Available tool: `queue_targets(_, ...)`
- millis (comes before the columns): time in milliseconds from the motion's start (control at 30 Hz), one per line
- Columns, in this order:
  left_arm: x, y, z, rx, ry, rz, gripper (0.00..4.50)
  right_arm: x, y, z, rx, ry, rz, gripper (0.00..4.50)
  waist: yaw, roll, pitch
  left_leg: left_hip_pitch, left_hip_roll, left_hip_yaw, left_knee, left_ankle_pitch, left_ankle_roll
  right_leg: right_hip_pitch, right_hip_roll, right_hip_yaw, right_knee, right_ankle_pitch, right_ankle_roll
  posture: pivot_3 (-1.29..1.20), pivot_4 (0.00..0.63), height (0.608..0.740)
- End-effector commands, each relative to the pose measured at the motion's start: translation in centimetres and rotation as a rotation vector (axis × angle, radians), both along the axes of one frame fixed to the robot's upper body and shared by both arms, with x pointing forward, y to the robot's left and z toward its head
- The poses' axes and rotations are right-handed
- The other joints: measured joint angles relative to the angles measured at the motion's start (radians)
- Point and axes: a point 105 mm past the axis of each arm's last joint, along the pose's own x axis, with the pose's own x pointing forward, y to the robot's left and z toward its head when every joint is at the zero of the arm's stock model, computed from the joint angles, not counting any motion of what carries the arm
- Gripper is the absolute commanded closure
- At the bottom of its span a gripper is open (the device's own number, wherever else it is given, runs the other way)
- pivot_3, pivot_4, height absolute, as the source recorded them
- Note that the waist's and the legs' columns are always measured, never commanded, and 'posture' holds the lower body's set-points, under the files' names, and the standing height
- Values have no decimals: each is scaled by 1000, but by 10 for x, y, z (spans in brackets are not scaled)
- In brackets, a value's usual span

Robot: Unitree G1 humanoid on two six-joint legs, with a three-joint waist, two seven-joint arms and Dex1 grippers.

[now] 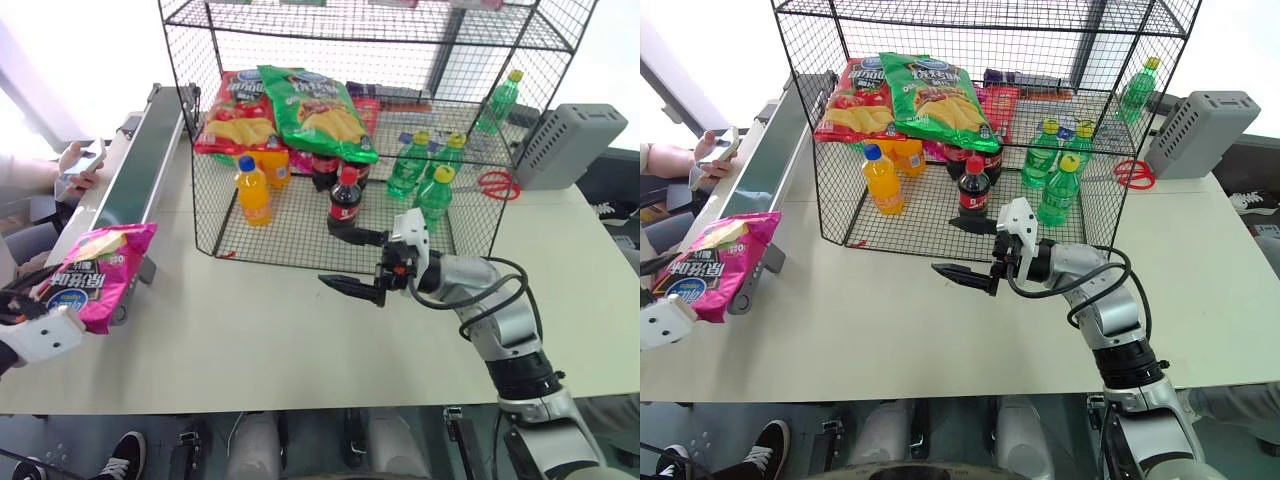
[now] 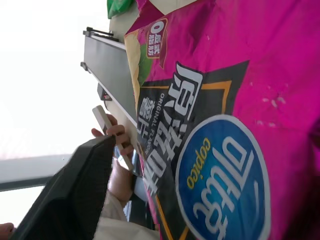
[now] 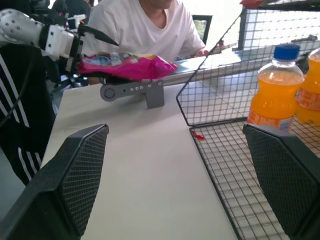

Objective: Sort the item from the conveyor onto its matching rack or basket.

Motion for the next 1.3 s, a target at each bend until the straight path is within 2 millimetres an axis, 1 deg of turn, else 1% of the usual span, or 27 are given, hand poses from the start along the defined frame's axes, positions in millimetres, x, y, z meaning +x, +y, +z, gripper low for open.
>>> queue_targets(33, 5, 1, 14, -14, -47, 0, 2365, 3, -6, 15, 13, -69, -12, 0, 0, 0, 0, 0, 0, 0, 0, 0, 0, 0, 0, 0, 0, 0, 0, 0, 150, 740)
queue_targets(167, 7, 0, 18, -22, -62, -4, 4249, 4, -5, 13, 13, -73, -16, 0, -1, 0, 0, 0, 0, 0, 0, 0, 0, 0, 0, 0, 0, 0, 0, 0, 150, 740)
queue_targets(200, 8, 0, 21, -44, -77, 2, 4457, 4, -5, 14, 14, -76, -18, 0, -1, 0, 0, 0, 0, 0, 0, 0, 0, 0, 0, 0, 0, 0, 0, 0, 150, 740)
queue_targets(300, 12, 1, 33, -111, -133, 19, 4457, 4, -4, 12, 10, -82, -20, 0, 0, 0, 0, 0, 0, 0, 0, 0, 0, 0, 1, 0, 1, 0, 0, 0, 150, 740)
queue_targets(367, 15, 0, 47, -201, -205, 28, 4457, 5, -5, 12, 5, -91, -23, 0, 0, 0, 0, 0, 0, 0, 0, 0, 0, 0, 1, 0, 1, 0, 0, 0, 150, 740)
queue_targets(467, 15, -12, 65, -428, -232, -33, 4457, 6, -6, 12, 8, -92, -26, 0, 0, -1, 0, 0, 1, 0, 1, 0, 0, 0, 1, 1, 1, 0, 0, 0, 150, 740)
queue_targets(500, 15, -16, 68, -474, -227, -54, 4457, 6, -6, 12, 8, -92, -26, 0, 0, -1, 0, 0, 1, 0, 1, 0, 0, 0, 1, 1, 1, 0, 0, 0, 150, 740)
queue_targets(533, 12, -22, 76, -594, -217, -92, 4457, 6, -7, 13, 8, -93, -27, 0, 0, -1, 0, 0, 1, 0, 1, 0, 0, 0, 1, 1, 1, 0, 0, 0, 150, 740)
queue_targets(600, 1, -45, 91, -878, -116, -225, 4457, 7, -12, 14, 8, -91, -29, 0, -2, -1, 0, 0, 1, 0, 1, 0, -1, 0, 1, 1, 2, 0, 0, 0, 150, 740)
queue_targets(633, -6, -58, 95, -975, -34, -288, 4457, 7, -15, 14, 9, -87, -28, 0, -4, -1, 0, 0, 1, 0, 1, 1, -1, 0, 1, 2, 1, 0, 0, 0, 150, 740)
queue_targets(700, -14, -76, 100, -1116, 97, -351, 4457, 7, -18, 15, 16, -65, -19, 0, -4, -1, 0, 1, 1, 1, 1, 1, -1, 0, 1, 3, 2, 0, 0, 0, 150, 740)
queue_targets(800, -31, -122, 102, -1392, 421, -479, 4457, 2, -19, 10, 1, -5, 27, 0, -2, 0, 0, 2, 1, 0, 1, 1, -2, 0, 3, 5, 2, 0, 0, 0, 150, 740)
queue_targets(833, -36, -137, 102, -1423, 506, -528, 4457, -2, -20, 10, 24, 57, 53, 0, 0, 0, 0, 2, 2, 0, 1, 1, -2, 1, 3, 6, 3, 0, 0, 0, 150, 740)
queue_targets(867, -38, -148, 104, -1452, 562, -565, 4457, -6, -21, 11, 51, 123, 72, 0, 2, 0, 0, 3, 1, 0, 1, 1, -2, 1, 3, 6, 3, 0, 0, 0, 150, 740)
queue_targets(933, -40, -162, 105, -1491, 636, -620, 4457, -15, -25, 12, 80, 226, 114, 0, 3, 0, 0, 3, 1, 0, 2, 1, -2, 2, 3, 6, 3, 0, 0, 0, 150, 740)
queue_targets(1000, -38, -175, 108, -1592, 718, -694, 4457, -29, -33, 15, 116, 370, 176, 0, 7, 0, 0, 4, 1, 0, 2, 1, -2, 2, 4, 6, 3, 0, -1, 0, 150, 740)
queue_targets(1100, -34, -192, 107, -1649, 841, -792, 4457, -49, -48, 17, 128, 532, 255, 0, 6, 0, 0, 4, 0, 0, 2, 1, -2, 2, 4, 7, 3, 0, -1, 0, 150, 740)
queue_targets(1167, -28, -201, 109, -1689, 889, -858, 4457, -52, -55, 19, 133, 537, 249, 0, 6, 0, 0, 4, 0, 0, 2, 1, -2, 2, 4, 7, 3, 0, -1, 0, 150, 740)
queue_targets(1300, -22, -215, 106, -1712, 1032, -933, 4457, -56, -57, 44, 222, 572, 307, 0, -2, 0, 0, 5, 0, 0, 2, 1, -2, 2, 6, 9, 4, 0, -2, 0, 150, 740)
